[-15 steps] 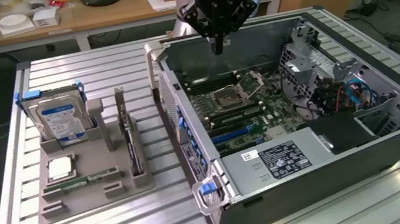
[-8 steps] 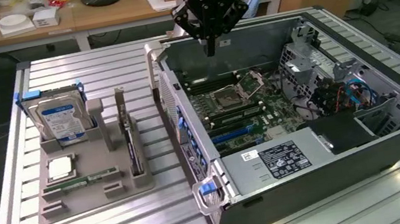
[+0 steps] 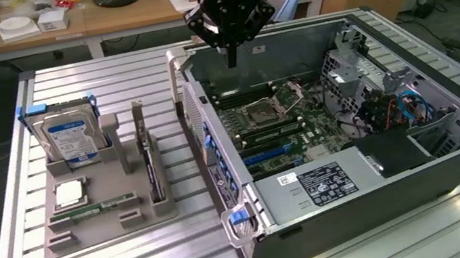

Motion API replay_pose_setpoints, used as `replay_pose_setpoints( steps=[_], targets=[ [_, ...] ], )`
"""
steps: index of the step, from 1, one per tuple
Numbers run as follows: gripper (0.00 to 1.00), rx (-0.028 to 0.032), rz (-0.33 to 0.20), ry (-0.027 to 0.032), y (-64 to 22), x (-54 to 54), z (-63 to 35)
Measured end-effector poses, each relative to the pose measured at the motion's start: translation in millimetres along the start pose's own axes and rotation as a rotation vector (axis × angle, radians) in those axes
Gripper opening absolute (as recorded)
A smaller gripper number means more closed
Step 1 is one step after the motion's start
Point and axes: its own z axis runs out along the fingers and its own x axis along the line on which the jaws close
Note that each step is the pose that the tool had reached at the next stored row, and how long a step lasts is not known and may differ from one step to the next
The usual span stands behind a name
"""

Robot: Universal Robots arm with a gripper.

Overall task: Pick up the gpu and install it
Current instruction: 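Reach for the gpu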

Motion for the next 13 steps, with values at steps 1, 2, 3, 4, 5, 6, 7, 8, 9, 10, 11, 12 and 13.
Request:
replay_pose_setpoints(
  steps=[1,2,3,4,5,6,7,8,9,10,11,12,13],
  targets=[
    [0.10,0.0001,0.000,0.0000,-0.1,1.6,-0.1],
    [0.10,0.0000,0.000,0.0000,-0.2,3.4,-0.1],
    [0.10,0.0000,0.000,0.0000,-0.4,5.1,-0.1],
    [0.10,0.0000,0.000,0.0000,-0.5,6.7,-0.1],
    [0.10,0.0000,0.000,0.0000,-0.6,8.3,-0.2],
    [0.10,0.0000,0.000,0.0000,-0.7,9.9,-0.2],
    [0.10,0.0000,0.000,0.0000,-0.9,11.6,-0.2],
    [0.10,0.0000,0.000,0.0000,-1.0,13.2,-0.3],
    [0.10,0.0000,0.000,0.0000,-1.1,14.7,-0.3],
    [0.10,0.0001,0.000,0.0001,-1.2,16.5,-0.4],
    [0.10,0.0001,0.000,0.0000,-1.4,18.4,-0.4],
    [0.10,0.0000,0.000,0.0000,-1.5,20.4,-0.4],
    [0.10,0.0000,0.000,0.0000,-1.7,22.4,-0.4]
  ],
)
